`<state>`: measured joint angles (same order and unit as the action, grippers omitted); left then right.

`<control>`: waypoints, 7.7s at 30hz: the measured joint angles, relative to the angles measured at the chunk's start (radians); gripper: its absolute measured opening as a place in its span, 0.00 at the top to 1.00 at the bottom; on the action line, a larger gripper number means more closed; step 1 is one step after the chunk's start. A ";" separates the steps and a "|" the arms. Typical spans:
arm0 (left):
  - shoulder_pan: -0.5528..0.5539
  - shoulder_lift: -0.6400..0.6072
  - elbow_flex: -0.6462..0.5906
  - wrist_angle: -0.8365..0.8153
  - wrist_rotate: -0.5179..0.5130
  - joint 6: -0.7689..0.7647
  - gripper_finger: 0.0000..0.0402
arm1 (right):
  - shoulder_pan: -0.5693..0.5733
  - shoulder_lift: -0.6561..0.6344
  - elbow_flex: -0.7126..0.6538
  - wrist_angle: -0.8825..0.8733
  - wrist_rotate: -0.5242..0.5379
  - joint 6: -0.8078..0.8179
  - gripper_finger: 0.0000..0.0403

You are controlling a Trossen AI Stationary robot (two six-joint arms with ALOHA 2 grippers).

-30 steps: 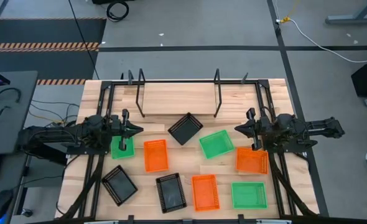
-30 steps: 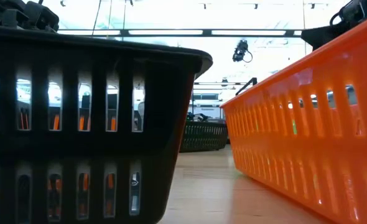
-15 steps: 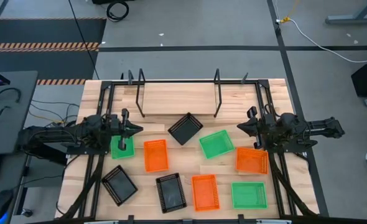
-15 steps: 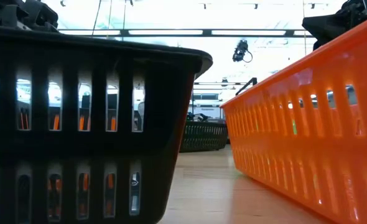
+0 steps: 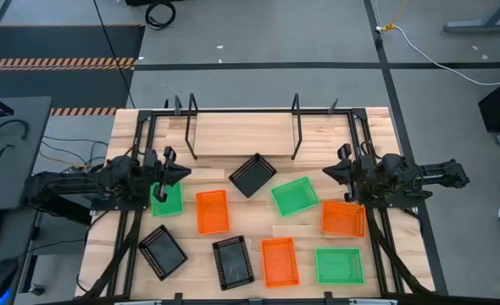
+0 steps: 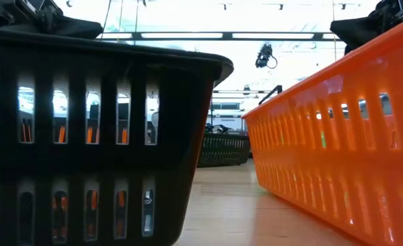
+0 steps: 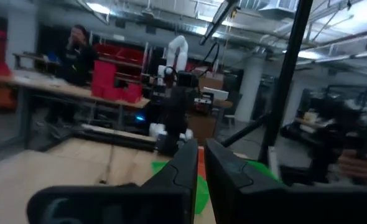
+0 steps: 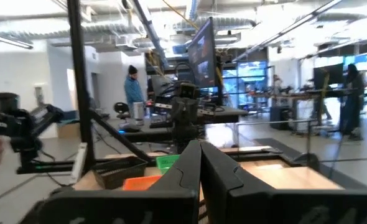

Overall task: Stack baskets on shelf by color
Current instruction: Put the top right green bin on the shelf

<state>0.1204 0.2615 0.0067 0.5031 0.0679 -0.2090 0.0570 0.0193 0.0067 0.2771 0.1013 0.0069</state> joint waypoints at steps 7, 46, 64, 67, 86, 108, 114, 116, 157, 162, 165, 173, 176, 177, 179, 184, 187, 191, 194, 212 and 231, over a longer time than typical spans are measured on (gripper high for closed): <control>0.000 0.005 0.000 0.078 -0.212 0.091 0.89 | 0.000 0.000 0.000 0.018 0.067 -0.040 0.97; 0.000 0.492 0.426 -0.468 -0.415 0.149 0.45 | 0.000 1.210 1.039 -1.052 0.085 -0.002 0.44; -0.019 0.491 0.426 -0.474 -0.412 0.124 0.47 | -0.051 1.548 1.055 -1.103 0.010 -0.104 0.44; -0.025 0.491 0.426 -0.474 -0.411 0.124 0.47 | -0.066 1.580 1.055 -1.098 0.001 -0.108 0.45; -0.025 0.491 0.426 -0.475 -0.412 0.126 0.49 | -0.099 1.666 1.051 -1.055 -0.061 -0.133 0.62; -0.024 0.491 0.426 -0.471 -0.412 0.126 0.50 | -0.113 1.576 1.181 -1.168 -0.031 -0.127 0.97; -0.024 0.491 0.426 -0.471 -0.412 0.126 0.51 | -0.191 1.523 1.326 -1.158 -0.019 0.017 0.97; -0.024 0.491 0.426 -0.469 -0.412 0.126 0.51 | -0.240 1.523 1.370 -1.154 -0.020 0.071 0.97; -0.030 0.491 0.426 -0.369 -0.412 0.207 0.52 | -0.606 1.627 1.432 -1.068 -0.264 0.599 0.97; -0.087 0.506 0.426 -0.240 -0.417 0.474 0.52 | -0.573 1.626 1.467 -1.078 -0.300 0.420 0.97; -0.115 0.539 0.442 -0.214 -0.447 0.590 0.52 | -0.547 1.626 1.496 -1.110 -0.263 0.320 0.97; -0.117 0.816 0.793 -0.544 -0.493 0.670 0.52 | -0.550 1.625 1.513 -1.127 -0.173 0.328 0.97; -0.097 0.958 0.965 -0.719 -0.493 0.718 0.52 | -0.551 1.625 1.513 -1.139 -0.179 0.309 0.97; -0.089 1.005 1.021 -0.769 -0.493 0.738 0.52 | -0.551 1.625 1.513 -1.143 -0.181 0.307 0.97; -0.076 1.091 1.128 -0.873 -0.492 0.773 0.52 | -0.550 1.625 1.513 -1.156 -0.199 0.301 0.97; -0.066 1.276 1.363 -1.067 -0.439 0.835 0.52 | -0.544 1.625 1.513 -1.217 -0.231 0.273 0.97; -0.078 1.374 1.467 -1.149 -0.431 0.874 0.52 | -0.544 1.625 1.513 -1.236 -0.234 0.257 0.96; -0.080 1.478 1.549 -1.193 -0.431 0.878 0.52 | -0.544 1.625 1.513 -1.237 -0.250 0.251 0.96; -0.071 1.523 1.564 -1.174 -0.495 0.922 0.52 | -0.543 1.625 1.513 -1.237 -0.294 0.244 0.96; -0.032 1.533 1.565 -1.227 -0.457 1.011 0.94 | -0.528 1.625 1.514 -1.227 -0.343 0.195 0.95; -0.028 1.532 1.564 -1.254 -0.499 1.050 0.98 | -0.528 1.624 1.514 -1.256 -0.353 0.083 0.71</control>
<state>0.0922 1.7938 1.5707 -0.7506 -0.4316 0.8409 -0.4713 1.6436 1.5204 -0.9785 -0.2521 0.0897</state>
